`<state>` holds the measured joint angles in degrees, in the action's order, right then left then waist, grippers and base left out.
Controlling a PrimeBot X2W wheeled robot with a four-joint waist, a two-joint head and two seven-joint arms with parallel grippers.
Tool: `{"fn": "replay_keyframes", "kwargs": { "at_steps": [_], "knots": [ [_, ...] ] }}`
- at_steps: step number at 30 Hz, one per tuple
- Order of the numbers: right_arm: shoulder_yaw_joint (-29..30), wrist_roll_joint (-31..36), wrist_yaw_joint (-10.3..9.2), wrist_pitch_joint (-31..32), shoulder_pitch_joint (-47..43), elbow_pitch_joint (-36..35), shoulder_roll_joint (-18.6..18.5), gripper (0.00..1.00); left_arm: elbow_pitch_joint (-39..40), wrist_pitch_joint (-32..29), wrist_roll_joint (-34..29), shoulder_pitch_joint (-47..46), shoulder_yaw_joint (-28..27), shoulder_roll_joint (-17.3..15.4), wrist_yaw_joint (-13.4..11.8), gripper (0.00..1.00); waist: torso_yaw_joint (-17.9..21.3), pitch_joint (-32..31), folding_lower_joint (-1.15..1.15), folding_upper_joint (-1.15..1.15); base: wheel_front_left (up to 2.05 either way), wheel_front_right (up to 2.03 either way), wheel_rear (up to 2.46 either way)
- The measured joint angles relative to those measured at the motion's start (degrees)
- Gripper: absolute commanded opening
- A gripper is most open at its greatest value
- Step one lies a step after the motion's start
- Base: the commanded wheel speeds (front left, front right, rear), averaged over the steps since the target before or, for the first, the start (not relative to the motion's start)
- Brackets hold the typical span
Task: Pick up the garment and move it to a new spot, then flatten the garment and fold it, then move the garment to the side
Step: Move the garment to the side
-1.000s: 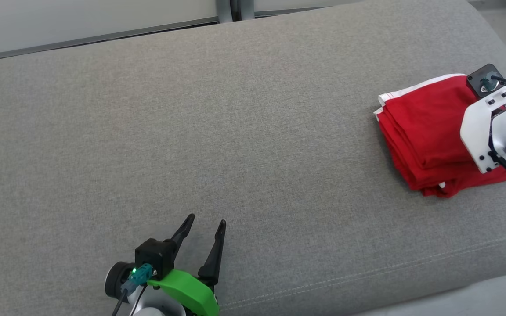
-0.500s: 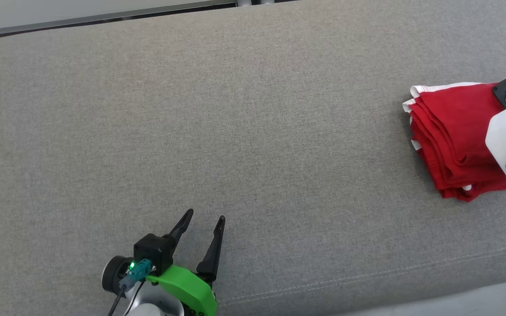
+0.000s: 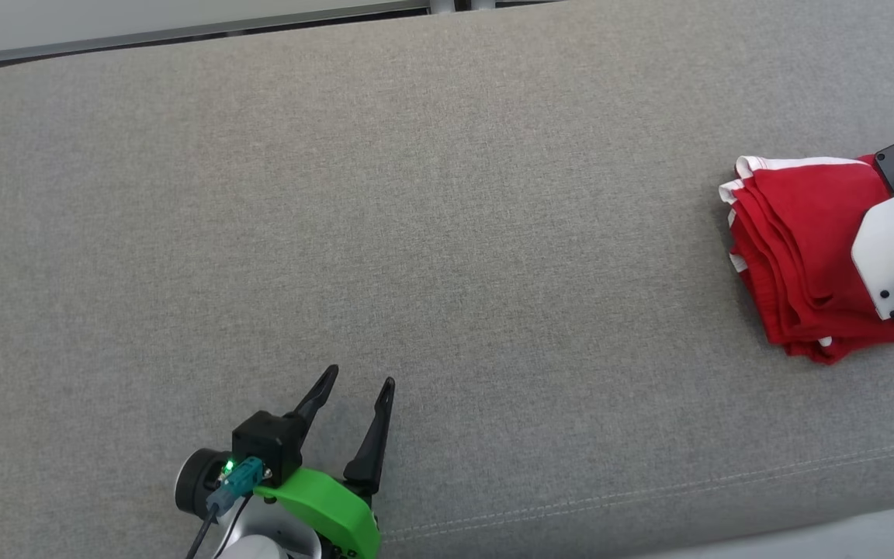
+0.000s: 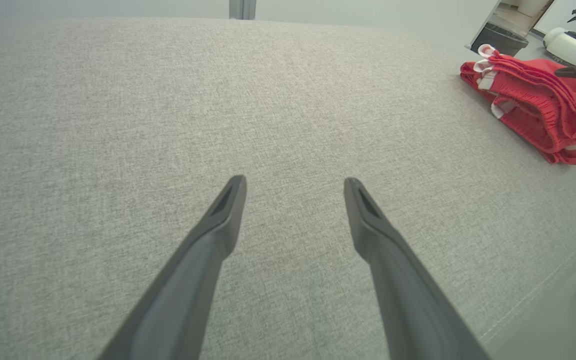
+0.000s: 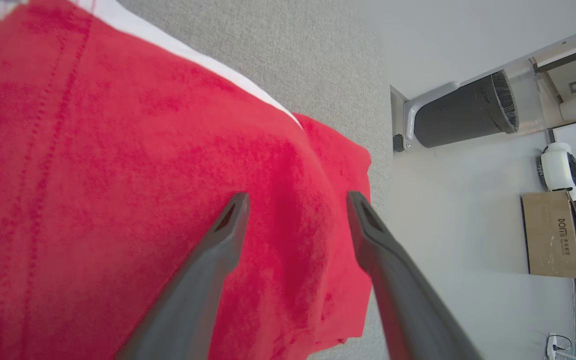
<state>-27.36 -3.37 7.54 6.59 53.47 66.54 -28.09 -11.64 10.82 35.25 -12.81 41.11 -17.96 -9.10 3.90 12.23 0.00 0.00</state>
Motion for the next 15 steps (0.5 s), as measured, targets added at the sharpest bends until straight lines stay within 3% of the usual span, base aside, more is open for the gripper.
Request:
{"fn": "replay_keyframes", "kwargs": {
  "at_steps": [8, 15],
  "knots": [
    [6.7, 0.29, 0.0, -12.13, -1.42, -1.26, 2.96, 1.0, 0.27, 2.21, 0.64, 1.71, -1.34, 0.29, -0.97, 1.0, 0.52, -3.87, 0.0, 0.0, 0.0, 0.0, 0.0],
    [8.0, -1.54, 0.0, -20.19, -8.12, -4.98, 6.27, 1.0, 0.55, 3.55, 0.51, 5.04, -3.98, 0.15, -2.9, 1.0, 0.75, -8.94, 0.0, 0.0, 0.0, 0.0, 0.0]
  ]
}}
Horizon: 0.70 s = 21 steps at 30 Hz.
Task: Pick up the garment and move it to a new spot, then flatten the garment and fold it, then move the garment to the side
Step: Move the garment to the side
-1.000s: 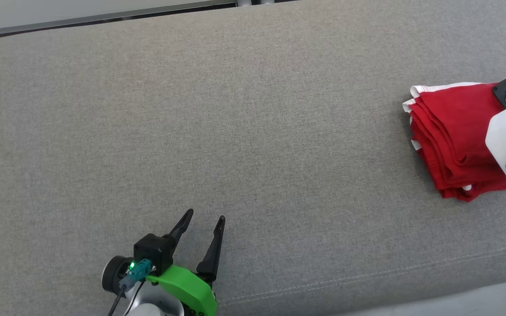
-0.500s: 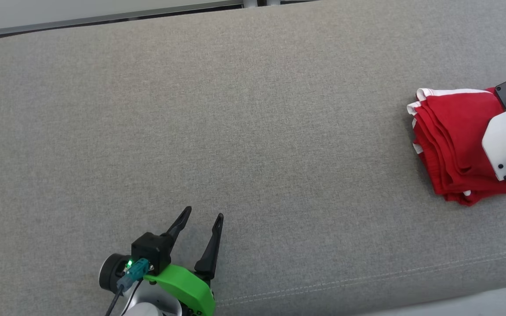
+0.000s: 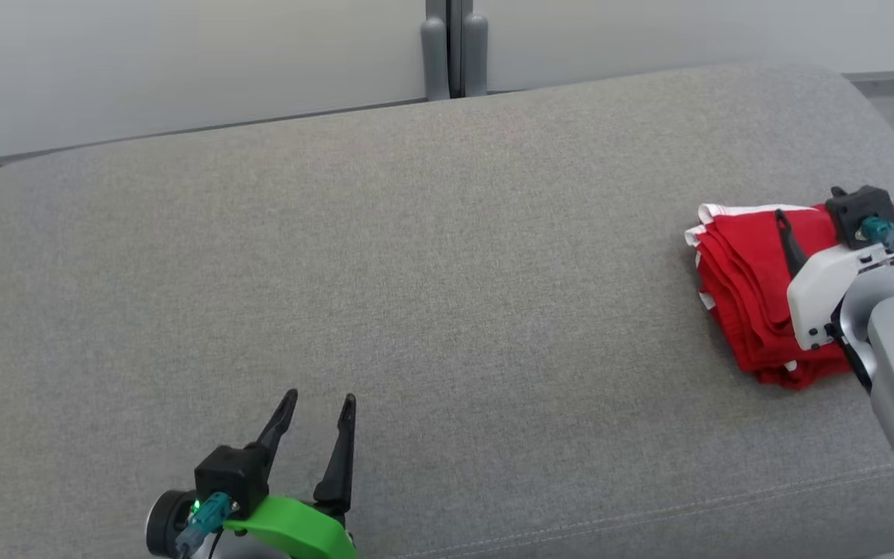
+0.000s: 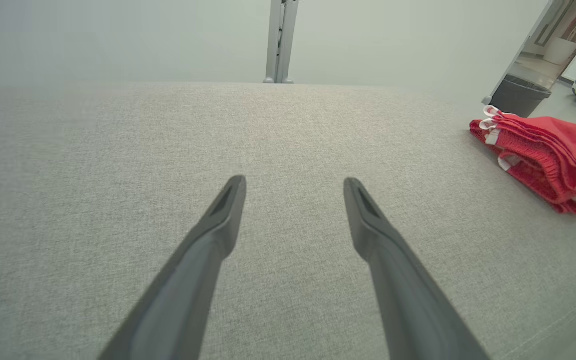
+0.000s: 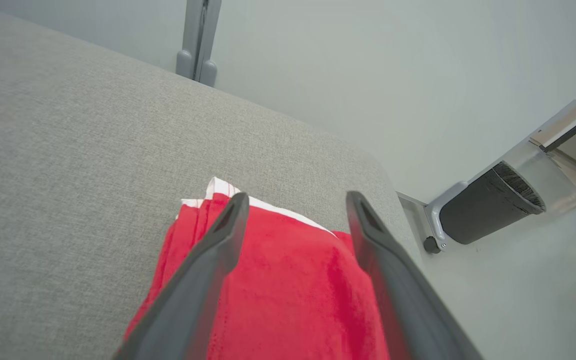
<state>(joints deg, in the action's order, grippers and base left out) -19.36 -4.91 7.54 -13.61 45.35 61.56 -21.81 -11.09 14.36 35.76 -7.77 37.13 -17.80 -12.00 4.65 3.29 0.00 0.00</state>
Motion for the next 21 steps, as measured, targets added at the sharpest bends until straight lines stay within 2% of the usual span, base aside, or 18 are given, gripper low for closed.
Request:
{"fn": "replay_keyframes", "kwargs": {
  "at_steps": [5, 10, 18, 21],
  "knots": [
    [2.67, -3.8, 0.0, -1.13, -4.76, -4.82, 1.58, 1.0, 1.99, 0.43, -1.2, 1.71, -4.08, -0.13, -1.13, 1.0, -0.08, -3.5, 0.0, 0.0, 0.0, 0.0, 0.0],
    [7.6, -6.2, -0.01, -1.38, -9.94, -11.95, 3.8, 1.0, 4.13, 0.59, -1.32, 4.64, -12.18, 2.4, -2.66, 1.0, -0.66, -6.2, 0.0, 0.0, 0.0, 0.0, 0.0],
    [14.67, -6.79, -0.01, -1.38, -18.68, -21.72, 8.23, 1.0, 3.2, 0.59, -0.35, 7.69, -18.11, 4.31, -2.57, 1.0, -2.72, -8.6, 0.0, 0.0, 0.0, 0.0, 0.0],
    [16.86, -5.78, -0.01, -1.4, -22.02, -25.2, 10.74, 1.0, 2.88, 0.59, 0.07, 8.4, -19.27, 4.28, -1.25, 1.0, -3.87, -9.28, 0.0, 0.0, 0.0, 0.0, 0.0]
  ]
}}
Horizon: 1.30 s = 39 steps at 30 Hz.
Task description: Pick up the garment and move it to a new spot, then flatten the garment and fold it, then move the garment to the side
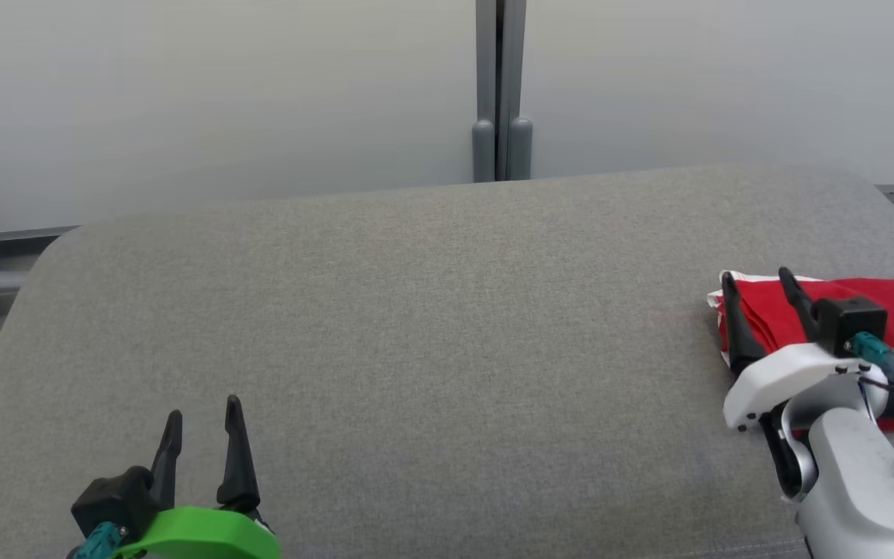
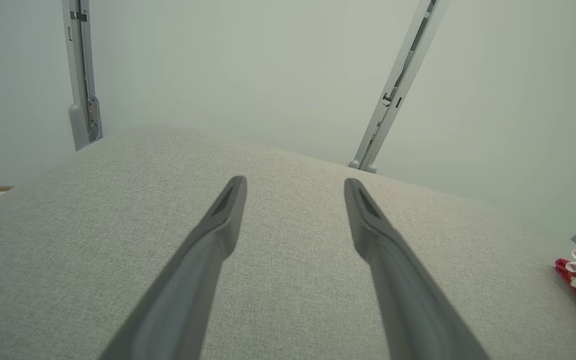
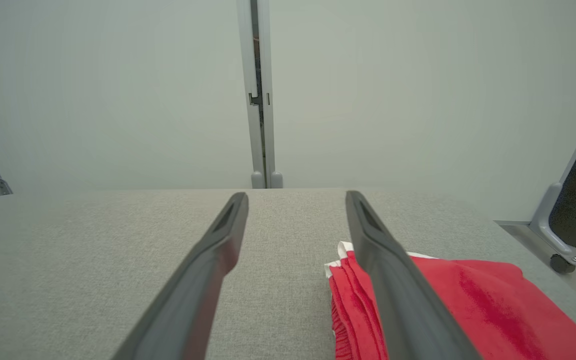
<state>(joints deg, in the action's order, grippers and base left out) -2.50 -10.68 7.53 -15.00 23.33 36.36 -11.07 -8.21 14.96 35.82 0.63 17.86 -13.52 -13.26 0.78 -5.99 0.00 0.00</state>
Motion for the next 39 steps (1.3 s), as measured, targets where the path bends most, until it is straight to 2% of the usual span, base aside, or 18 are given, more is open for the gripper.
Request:
{"fn": "replay_keyframes", "kwargs": {
  "at_steps": [2, 5, 8, 13, 19, 27, 39],
  "knots": [
    [1.65, 0.32, 0.0, 0.31, -3.3, -2.81, 2.48, 1.0, -0.57, 0.01, 0.43, 0.46, -0.13, -0.53, 2.07, 1.0, -1.11, -0.54, 0.0, 0.0, 0.0, 0.0, 0.0],
    [2.41, 0.56, 0.0, 0.81, -5.46, -4.69, 4.03, 1.0, -0.8, 0.0, 0.45, 0.98, 0.11, -1.29, 3.3, 1.0, -1.86, -0.79, 0.0, 0.0, 0.0, 0.0, 0.0],
    [2.93, 0.57, 0.0, 1.57, -8.54, -7.64, 5.7, 1.0, -0.89, 0.0, 0.22, 1.22, 1.25, -2.77, 5.78, 1.0, -3.06, -1.05, 0.0, 0.0, 0.0, 0.0, 0.0],
    [1.89, 0.42, -0.01, 2.75, -13.63, -11.98, 7.39, 1.0, -0.09, 0.0, -0.07, 2.91, 1.79, -4.11, 7.73, 1.0, -4.88, -1.37, 0.0, 0.0, 0.0, 0.0, 0.0],
    [1.44, -0.13, -0.01, 3.98, -18.27, -16.41, 8.06, 1.0, 0.34, 0.0, -0.15, 4.76, 1.02, -4.92, 8.24, 1.0, -6.2, -1.74, 0.0, 0.0, 0.0, 0.0, 0.0],
    [-0.63, -1.23, -0.01, 5.94, -22.56, -19.57, 8.2, 1.0, 0.11, 0.0, -2.52, 5.75, 0.51, -4.83, 8.22, 1.0, -5.79, -1.5, 0.0, 0.0, 0.0, 0.0, 0.0],
    [-0.66, -1.25, -0.01, 6.81, -24.55, -19.98, 8.2, 1.0, -2.31, 0.0, -3.98, 6.43, 1.11, -4.12, 6.94, 1.0, -4.99, -1.42, 0.0, 0.0, 0.0, 0.0, 0.0]
  ]
}}
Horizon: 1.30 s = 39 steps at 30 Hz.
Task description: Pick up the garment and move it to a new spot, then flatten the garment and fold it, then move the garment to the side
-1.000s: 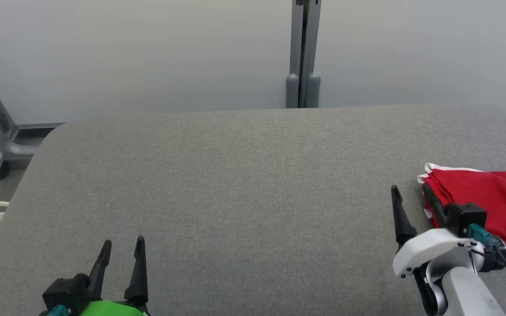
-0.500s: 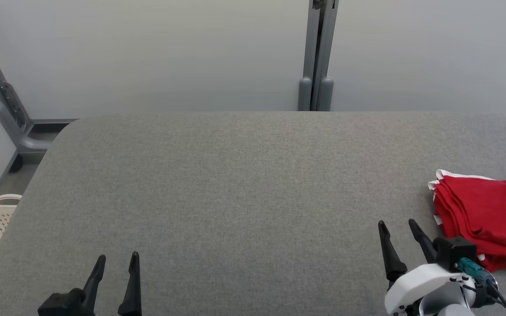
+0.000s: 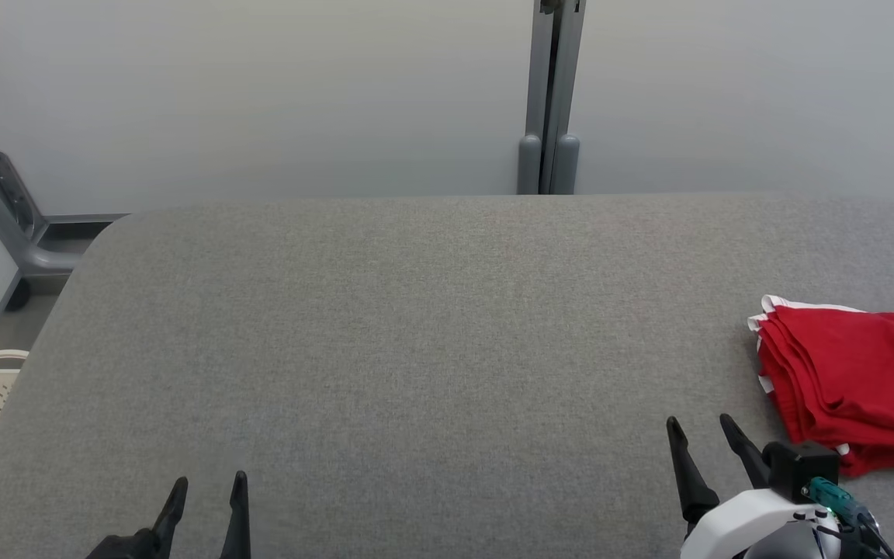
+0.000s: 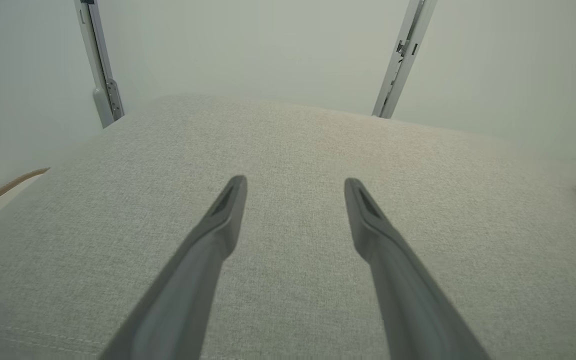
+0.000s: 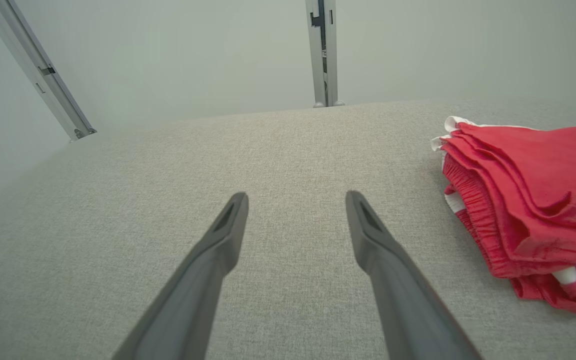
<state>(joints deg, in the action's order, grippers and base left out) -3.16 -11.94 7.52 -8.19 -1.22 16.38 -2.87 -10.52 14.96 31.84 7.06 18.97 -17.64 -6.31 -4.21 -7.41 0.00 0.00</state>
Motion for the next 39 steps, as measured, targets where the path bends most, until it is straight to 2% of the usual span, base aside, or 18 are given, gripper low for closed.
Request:
{"fn": "replay_keyframes", "kwargs": {
  "at_steps": [5, 12, 15, 23, 38, 39],
  "knots": [
    [-0.52, -0.27, 0.0, 0.05, -0.01, 0.05, 0.0, 1.0, -1.43, -0.07, -0.24, -0.14, 0.11, -0.55, 0.11, 1.0, -0.31, -0.05, 0.0, 0.0, 0.0, 0.0, 0.0],
    [-0.87, -0.49, 0.0, 0.22, 0.0, 0.16, 0.0, 1.0, 1.11, -0.25, 0.02, -0.07, 0.12, -0.94, 0.47, 1.0, -0.7, -0.04, 0.0, 0.0, 0.0, 0.0, 0.0],
    [-1.02, -0.49, 0.0, 0.29, 0.01, 0.18, 0.01, 1.0, 2.21, -1.01, -0.66, 0.1, 0.68, -0.83, -0.62, 1.0, -0.67, -0.01, 0.0, 0.0, 0.0, 0.0, 0.0],
    [-1.15, -0.58, 0.0, 0.56, 0.04, 0.24, 0.01, 1.0, 2.61, -0.81, -0.2, 0.77, 0.21, -0.87, -0.9, 1.0, -0.43, 0.23, 0.0, 0.0, 0.0, 0.0, 0.0],
    [-1.3, -0.66, 0.0, 1.03, 0.06, 0.45, 0.01, 1.0, 0.57, -0.32, 0.65, 0.71, -0.31, -0.73, 0.63, 1.0, -0.25, 0.48, 0.0, 0.0, 0.0, 0.0, 0.0],
    [-1.3, -0.66, 0.0, 1.04, -0.02, 0.86, 0.05, 0.0, 0.21, -0.33, 0.68, 0.79, -0.2, -0.57, 0.63, 0.0, -0.25, 0.48, 0.0, 0.0, 0.0, 0.0, 0.0]
  ]
}}
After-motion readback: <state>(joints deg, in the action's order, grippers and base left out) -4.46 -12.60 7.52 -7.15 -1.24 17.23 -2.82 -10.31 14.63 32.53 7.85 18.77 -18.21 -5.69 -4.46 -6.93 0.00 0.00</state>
